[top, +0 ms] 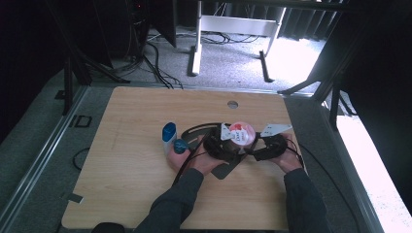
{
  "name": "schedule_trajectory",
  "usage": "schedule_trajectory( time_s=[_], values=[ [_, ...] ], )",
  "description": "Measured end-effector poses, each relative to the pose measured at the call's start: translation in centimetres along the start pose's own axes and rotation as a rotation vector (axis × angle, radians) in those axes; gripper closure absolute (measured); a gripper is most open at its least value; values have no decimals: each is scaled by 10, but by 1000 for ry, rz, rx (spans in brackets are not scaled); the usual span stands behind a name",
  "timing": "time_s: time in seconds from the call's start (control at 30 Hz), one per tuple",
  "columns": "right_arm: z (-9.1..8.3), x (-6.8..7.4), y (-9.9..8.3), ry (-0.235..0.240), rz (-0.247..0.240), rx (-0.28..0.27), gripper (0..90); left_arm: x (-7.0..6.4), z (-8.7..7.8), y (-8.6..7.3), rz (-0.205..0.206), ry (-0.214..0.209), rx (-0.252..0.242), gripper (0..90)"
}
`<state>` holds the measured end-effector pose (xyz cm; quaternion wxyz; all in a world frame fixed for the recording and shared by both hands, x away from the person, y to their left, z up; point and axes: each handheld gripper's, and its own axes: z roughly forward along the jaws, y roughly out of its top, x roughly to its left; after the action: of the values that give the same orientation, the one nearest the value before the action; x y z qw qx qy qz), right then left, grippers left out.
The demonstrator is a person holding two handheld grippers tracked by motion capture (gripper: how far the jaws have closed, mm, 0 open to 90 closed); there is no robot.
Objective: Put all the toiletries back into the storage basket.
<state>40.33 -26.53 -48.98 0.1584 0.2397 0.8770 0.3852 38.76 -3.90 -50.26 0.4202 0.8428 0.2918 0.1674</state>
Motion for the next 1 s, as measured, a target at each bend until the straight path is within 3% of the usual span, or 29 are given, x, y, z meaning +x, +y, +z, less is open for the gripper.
schedule_trajectory(
  time_s=[0.67, 1.0],
  values=[
    [18, -12, -9, -2, 69, 38, 216, 9, 24, -6, -50, -13, 22, 262],
    [22, -12, -11, -9, 70, 54, 219, 9, 27, -7, -40, -6, 42, 262]
  ],
)
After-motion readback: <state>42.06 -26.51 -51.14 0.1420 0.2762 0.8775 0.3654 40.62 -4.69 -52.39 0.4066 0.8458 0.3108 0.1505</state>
